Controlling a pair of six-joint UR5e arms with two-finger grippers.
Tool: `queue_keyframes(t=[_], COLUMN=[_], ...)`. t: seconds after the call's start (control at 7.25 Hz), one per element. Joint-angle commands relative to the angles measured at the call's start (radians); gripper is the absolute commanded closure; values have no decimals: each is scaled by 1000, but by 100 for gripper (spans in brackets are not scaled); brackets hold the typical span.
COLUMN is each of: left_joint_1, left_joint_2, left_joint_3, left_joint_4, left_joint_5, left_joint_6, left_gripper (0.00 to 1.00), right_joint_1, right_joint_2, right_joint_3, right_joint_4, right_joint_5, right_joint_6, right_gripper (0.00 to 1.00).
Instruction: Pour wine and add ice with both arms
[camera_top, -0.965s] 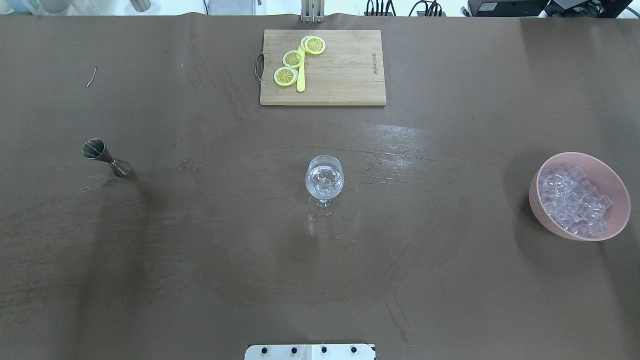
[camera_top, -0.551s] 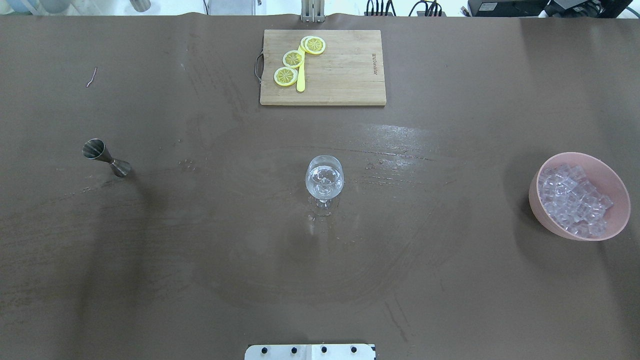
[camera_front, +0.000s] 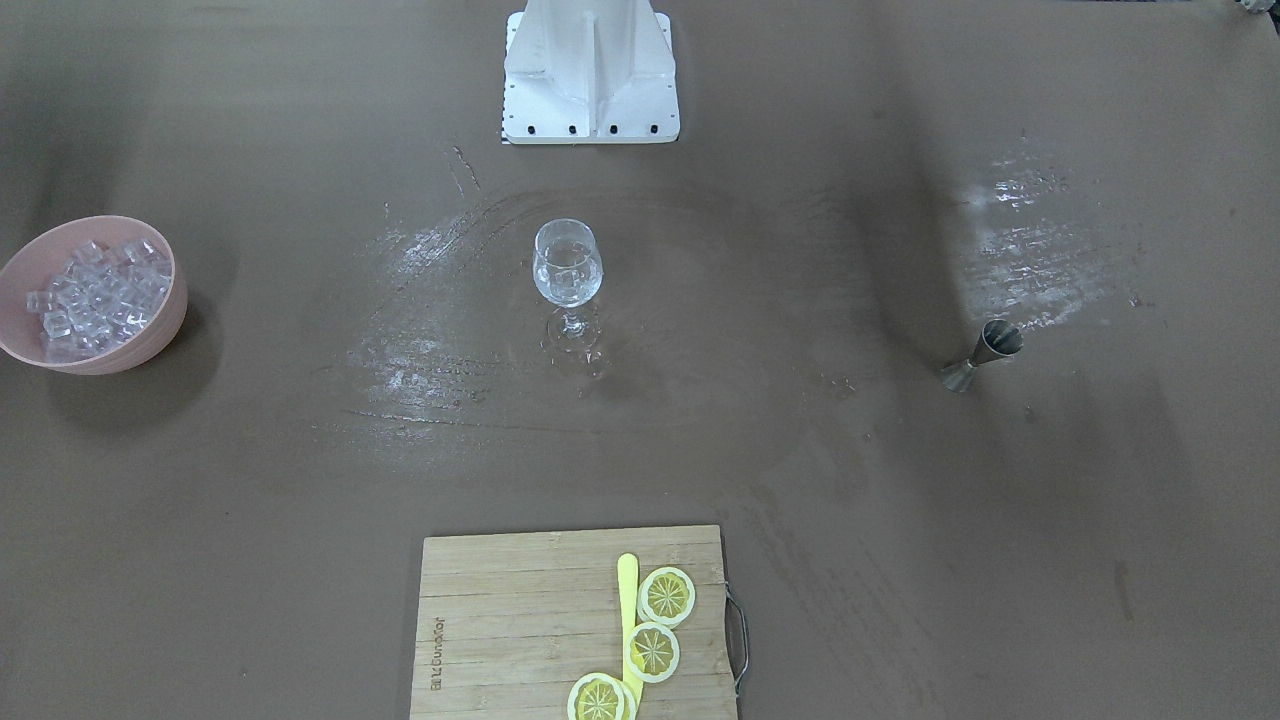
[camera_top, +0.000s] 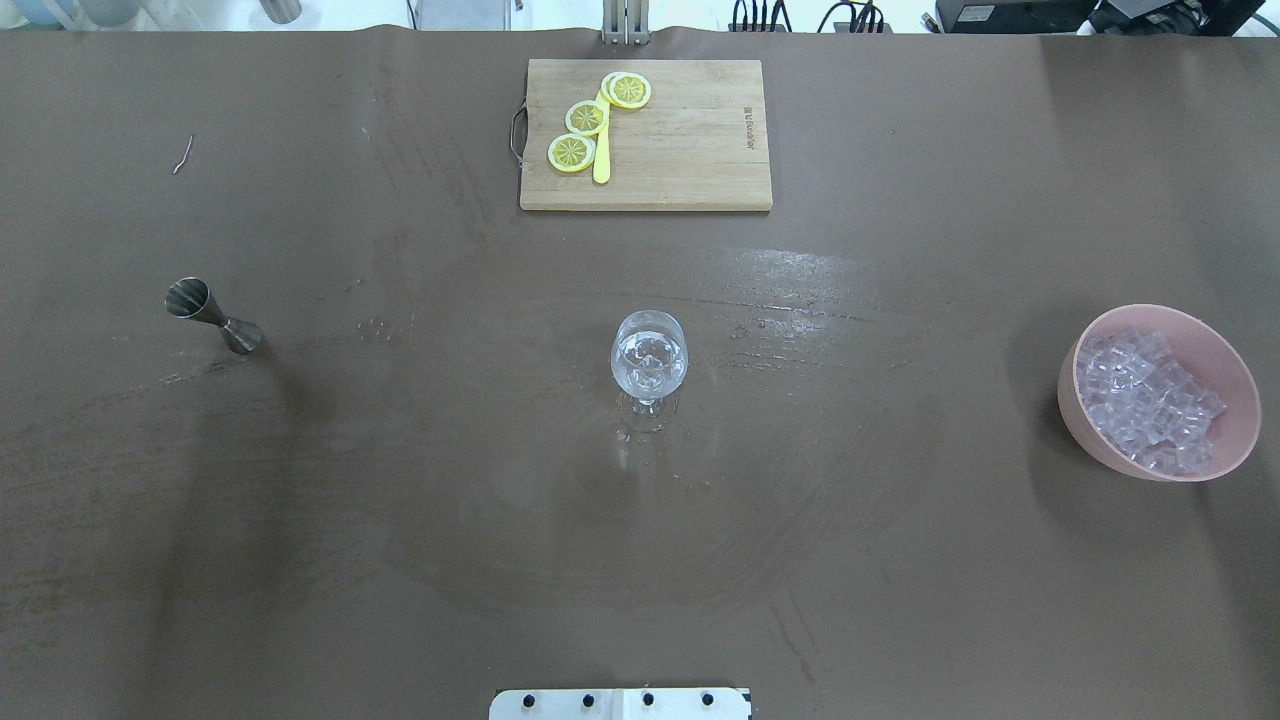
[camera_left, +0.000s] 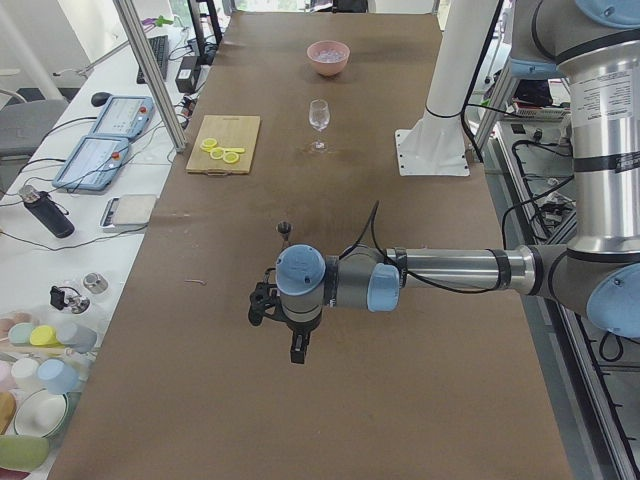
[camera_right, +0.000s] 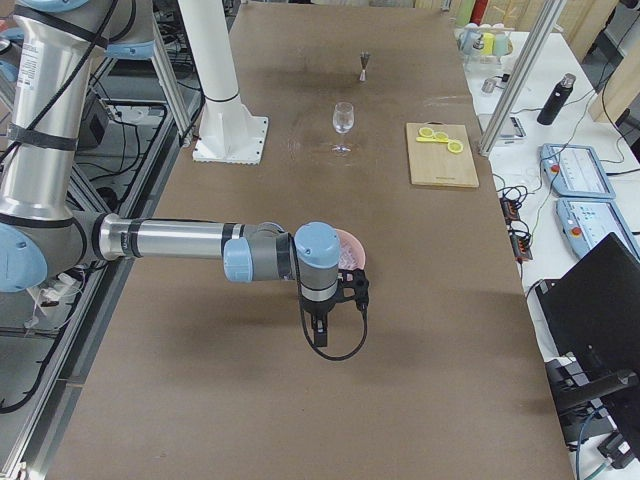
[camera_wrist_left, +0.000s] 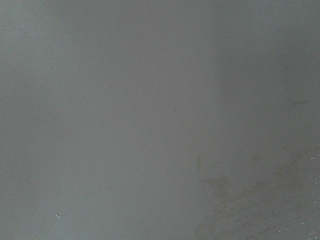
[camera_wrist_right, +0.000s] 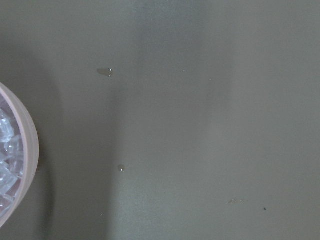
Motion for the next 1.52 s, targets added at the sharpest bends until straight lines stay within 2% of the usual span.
queue_keyframes(t=[0.0, 1.38], left_joint_1=[0, 2], left_joint_2=[1, -1], left_joint_3=[2, -3], left_joint_4=[0, 0], left_joint_5=[0, 0], left_joint_6=[0, 0], left_gripper=[2, 2], right_joint_1=[-1, 0], right_joint_2=[1, -7], right_joint_3=[0, 21], right_joint_4=[0, -2], right_joint_5=[2, 11], right_joint_6=[0, 0], right_gripper=[0, 0])
